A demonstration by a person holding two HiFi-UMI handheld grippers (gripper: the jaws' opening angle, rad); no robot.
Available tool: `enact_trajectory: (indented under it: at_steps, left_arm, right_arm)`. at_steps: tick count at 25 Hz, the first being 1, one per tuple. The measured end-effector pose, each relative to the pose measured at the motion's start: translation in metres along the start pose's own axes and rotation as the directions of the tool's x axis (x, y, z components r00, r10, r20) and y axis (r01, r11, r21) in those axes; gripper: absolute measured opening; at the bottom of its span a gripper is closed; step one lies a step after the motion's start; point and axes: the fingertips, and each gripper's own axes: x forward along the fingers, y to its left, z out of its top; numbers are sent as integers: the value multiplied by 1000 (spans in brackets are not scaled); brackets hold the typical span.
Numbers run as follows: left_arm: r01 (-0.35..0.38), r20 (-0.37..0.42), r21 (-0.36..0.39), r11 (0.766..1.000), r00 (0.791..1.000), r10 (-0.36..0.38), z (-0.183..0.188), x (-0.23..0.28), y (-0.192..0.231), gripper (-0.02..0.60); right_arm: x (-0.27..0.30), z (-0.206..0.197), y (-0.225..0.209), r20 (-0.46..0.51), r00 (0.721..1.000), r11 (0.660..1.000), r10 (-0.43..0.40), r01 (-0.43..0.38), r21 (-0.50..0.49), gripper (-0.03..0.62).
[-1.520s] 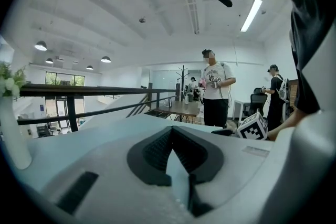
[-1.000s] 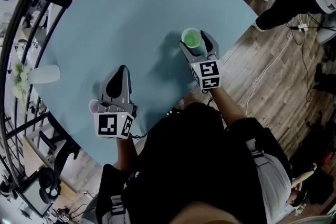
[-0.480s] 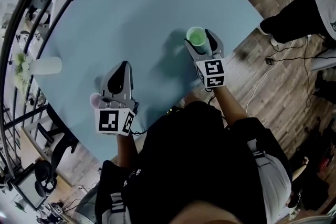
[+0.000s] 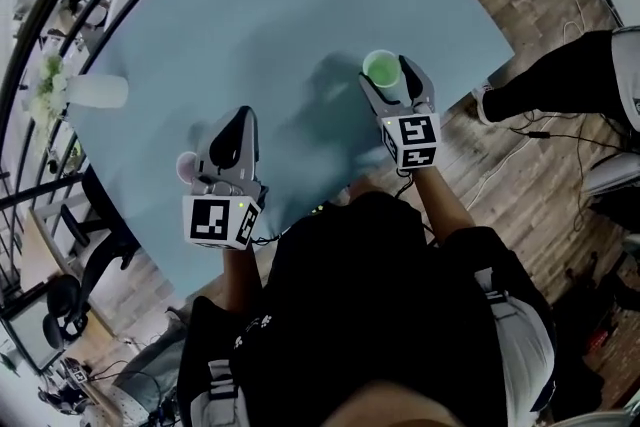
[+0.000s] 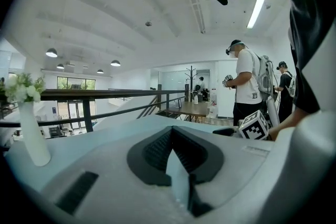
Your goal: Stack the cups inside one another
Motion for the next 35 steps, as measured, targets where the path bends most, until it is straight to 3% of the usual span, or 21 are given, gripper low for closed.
enact_trajectory:
  at_steps: [8, 15, 26, 31, 35]
  left_arm:
    - [-99, 33, -27, 995, 994, 100, -2, -44, 22, -8]
    - [-210, 42, -58, 976, 976, 213, -5, -91, 48, -8]
    - [-380, 57, -98, 920, 921, 386, -15, -175, 88, -8]
    - [-468, 49, -123, 875, 878, 477, -27, -214, 100, -8]
    - [-499, 53, -131, 857, 859, 509, -33, -240, 106, -8]
  right_arm:
    - [7, 22, 55, 24, 992, 992, 122, -121, -45, 356]
    - [16, 36, 110, 26, 972, 970, 235, -232, -78, 356]
    - [26, 48, 219, 12, 906, 897, 423, -416, -151, 356]
    - [28, 56, 267, 16, 855, 842, 519, -508, -180, 356]
    - [25, 56, 300, 14, 827, 814, 562, -549, -189, 356]
